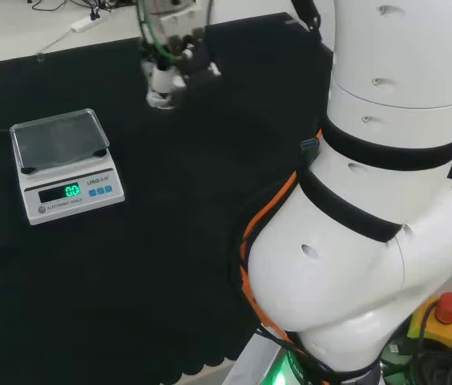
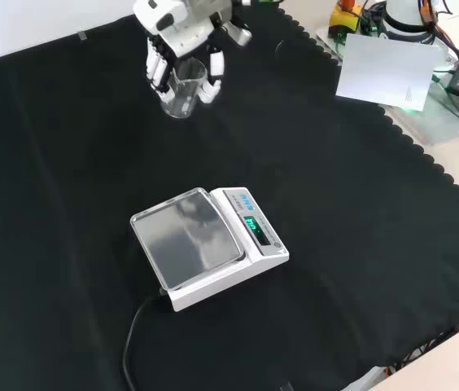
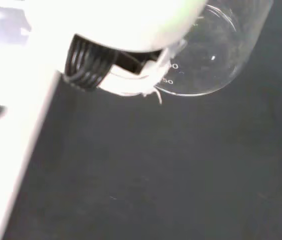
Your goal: Put the beaker on the electronic balance.
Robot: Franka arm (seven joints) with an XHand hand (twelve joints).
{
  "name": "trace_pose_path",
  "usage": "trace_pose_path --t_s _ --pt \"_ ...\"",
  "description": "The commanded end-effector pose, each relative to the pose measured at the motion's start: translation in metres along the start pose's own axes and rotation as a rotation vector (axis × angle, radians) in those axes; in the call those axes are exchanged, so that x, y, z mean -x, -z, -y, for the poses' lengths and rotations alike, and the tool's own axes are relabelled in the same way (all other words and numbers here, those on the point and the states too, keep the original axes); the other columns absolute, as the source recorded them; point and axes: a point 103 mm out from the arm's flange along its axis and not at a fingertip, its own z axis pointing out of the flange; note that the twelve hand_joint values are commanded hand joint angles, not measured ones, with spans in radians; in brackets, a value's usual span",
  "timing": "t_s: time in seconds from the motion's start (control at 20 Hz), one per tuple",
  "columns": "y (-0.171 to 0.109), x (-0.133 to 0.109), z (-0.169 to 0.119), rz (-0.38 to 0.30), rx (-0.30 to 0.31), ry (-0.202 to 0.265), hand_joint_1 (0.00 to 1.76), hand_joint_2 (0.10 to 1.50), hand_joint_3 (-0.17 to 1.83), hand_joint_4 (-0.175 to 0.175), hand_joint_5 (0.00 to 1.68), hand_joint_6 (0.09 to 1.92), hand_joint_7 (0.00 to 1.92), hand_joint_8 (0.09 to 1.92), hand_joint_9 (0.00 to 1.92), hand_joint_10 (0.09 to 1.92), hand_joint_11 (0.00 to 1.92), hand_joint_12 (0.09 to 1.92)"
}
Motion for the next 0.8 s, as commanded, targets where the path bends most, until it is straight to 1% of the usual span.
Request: trace_pose_path --t_s 0.05,0.25,0.45,0.55,0.8 --pt "0.027 -0.087 -0.008 0.062 0.000 0.053 1.26 0.70 0.71 0.015 1.10 0.92 1.12 1.05 1.14 0.99 1.24 0.96" --pt "0.033 -0.132 -0.018 0.050 0.003 0.122 1.26 0.70 0.71 0.013 1.10 0.92 1.12 1.05 1.14 0.99 1.24 0.96" --pt "0.030 -0.168 -0.035 0.042 -0.005 0.177 1.26 0.70 0.72 0.013 1.10 0.92 1.12 1.05 1.14 0.99 1.24 0.96" --pt "0.027 -0.181 -0.042 0.050 -0.008 0.201 1.26 0.70 0.72 0.014 1.10 0.92 1.12 1.05 1.14 0.99 1.23 0.96" --pt "0.016 -0.200 -0.066 0.046 -0.027 0.244 1.26 0.70 0.72 0.014 1.10 0.92 1.12 1.05 1.14 0.99 1.23 0.96"
